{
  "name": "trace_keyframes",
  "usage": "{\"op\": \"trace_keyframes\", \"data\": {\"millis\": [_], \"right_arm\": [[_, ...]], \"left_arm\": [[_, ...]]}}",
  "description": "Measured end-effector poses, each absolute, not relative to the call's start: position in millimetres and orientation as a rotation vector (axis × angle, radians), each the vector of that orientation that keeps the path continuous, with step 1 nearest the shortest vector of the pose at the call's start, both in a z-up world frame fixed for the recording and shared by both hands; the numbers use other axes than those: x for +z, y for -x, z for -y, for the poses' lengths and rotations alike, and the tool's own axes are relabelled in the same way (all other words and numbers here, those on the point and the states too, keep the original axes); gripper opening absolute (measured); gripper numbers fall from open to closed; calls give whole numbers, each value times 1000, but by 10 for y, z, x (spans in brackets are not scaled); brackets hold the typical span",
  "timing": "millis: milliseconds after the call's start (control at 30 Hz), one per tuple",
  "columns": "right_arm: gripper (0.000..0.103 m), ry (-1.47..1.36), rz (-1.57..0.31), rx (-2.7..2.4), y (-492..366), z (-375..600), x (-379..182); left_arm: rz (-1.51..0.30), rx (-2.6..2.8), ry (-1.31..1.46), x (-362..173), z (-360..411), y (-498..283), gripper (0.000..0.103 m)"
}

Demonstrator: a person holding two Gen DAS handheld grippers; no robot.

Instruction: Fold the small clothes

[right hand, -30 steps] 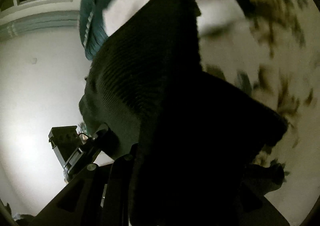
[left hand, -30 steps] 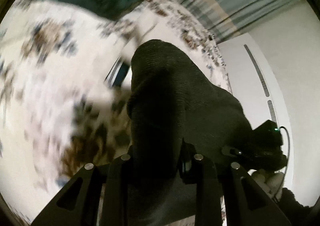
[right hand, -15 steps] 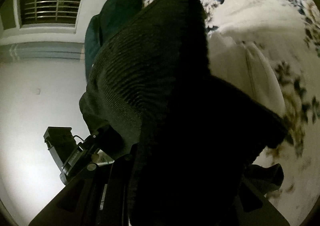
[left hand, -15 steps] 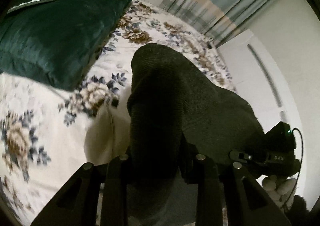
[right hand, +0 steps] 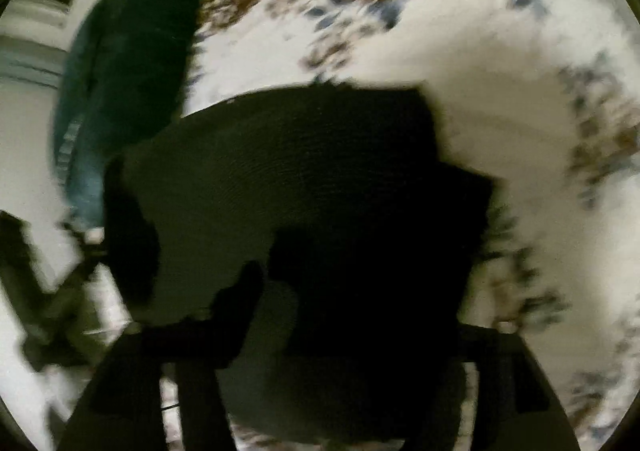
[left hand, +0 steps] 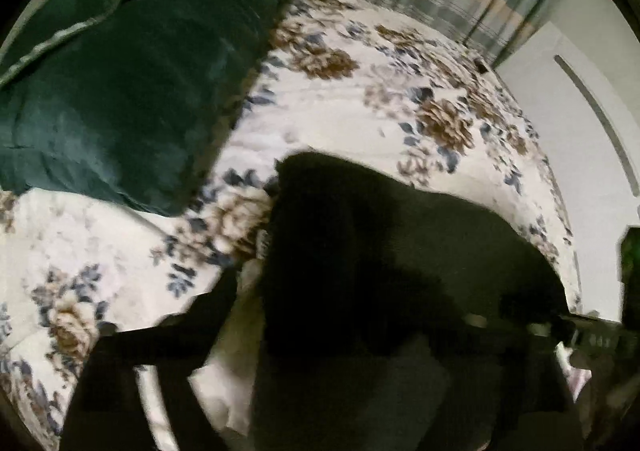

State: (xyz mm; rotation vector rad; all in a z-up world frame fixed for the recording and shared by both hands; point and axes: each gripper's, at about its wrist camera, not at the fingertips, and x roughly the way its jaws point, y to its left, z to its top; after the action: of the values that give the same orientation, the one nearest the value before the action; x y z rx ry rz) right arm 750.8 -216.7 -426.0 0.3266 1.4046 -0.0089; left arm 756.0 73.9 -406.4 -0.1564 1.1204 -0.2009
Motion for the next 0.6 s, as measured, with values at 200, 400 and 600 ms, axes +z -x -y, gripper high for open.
{"op": "trace_keyframes", "data": {"millis": [200,400,600], "right_arm": [[103,-22,-1305,-201,-7035,2178,-3862],[103,26,-1216,-273,-6483,2159,-3343],[103,24,-1139,-306,-5790,2162,-2548]], "left_arm": [[-1064,-90,78,-3846,-650,-7288,97],[-1048,-40,8,-3562,-499,-6833,97],[-1023,-44,3,-3083,-459,-6290,97]]}}
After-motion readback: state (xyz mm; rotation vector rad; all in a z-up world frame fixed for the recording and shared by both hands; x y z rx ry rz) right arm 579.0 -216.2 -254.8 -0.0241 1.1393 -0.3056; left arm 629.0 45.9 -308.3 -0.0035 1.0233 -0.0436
